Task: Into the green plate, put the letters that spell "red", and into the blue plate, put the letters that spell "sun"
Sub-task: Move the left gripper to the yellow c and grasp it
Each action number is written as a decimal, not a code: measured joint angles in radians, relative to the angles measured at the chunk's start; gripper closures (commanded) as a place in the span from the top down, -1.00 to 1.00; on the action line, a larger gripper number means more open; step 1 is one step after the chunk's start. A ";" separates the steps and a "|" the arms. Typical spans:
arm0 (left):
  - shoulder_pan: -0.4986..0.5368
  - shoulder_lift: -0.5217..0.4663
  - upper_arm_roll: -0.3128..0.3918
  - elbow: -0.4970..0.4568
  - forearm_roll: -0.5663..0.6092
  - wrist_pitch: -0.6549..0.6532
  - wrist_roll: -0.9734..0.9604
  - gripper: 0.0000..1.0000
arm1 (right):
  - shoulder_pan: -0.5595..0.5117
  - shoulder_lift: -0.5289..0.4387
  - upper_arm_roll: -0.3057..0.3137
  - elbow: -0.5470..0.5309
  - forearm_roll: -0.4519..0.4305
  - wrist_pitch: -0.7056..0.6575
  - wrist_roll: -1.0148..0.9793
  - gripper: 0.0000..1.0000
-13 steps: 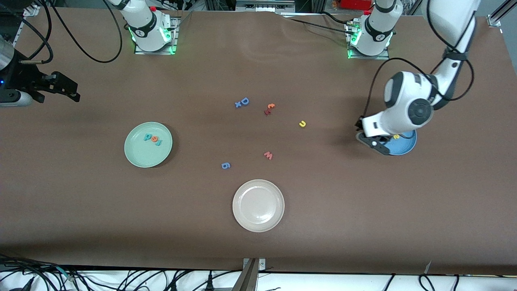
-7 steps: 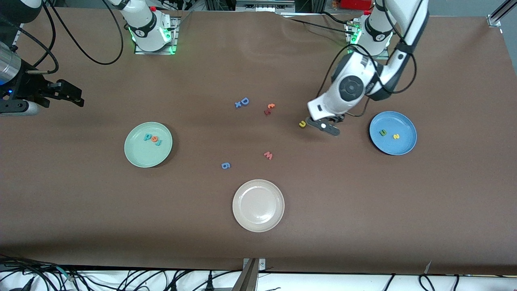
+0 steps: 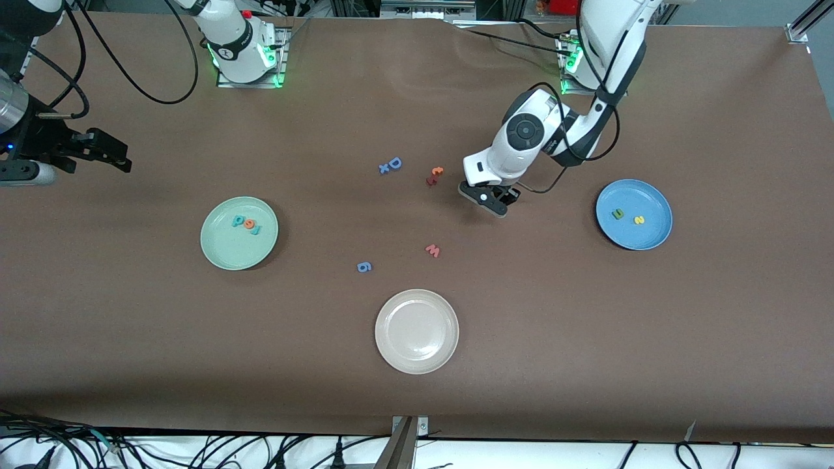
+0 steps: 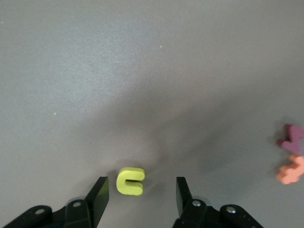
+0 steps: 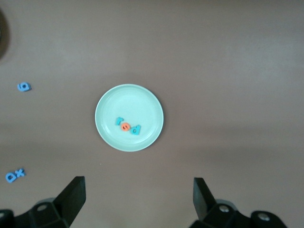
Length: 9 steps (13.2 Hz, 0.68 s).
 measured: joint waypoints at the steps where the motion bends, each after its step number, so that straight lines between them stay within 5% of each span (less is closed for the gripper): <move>1: 0.000 0.003 0.001 0.000 0.061 0.000 -0.001 0.31 | 0.000 0.002 -0.004 0.000 0.000 0.012 0.000 1.00; 9: 0.000 0.005 0.001 -0.002 0.132 0.000 -0.001 0.31 | -0.001 0.003 -0.005 0.000 0.000 0.022 0.000 1.00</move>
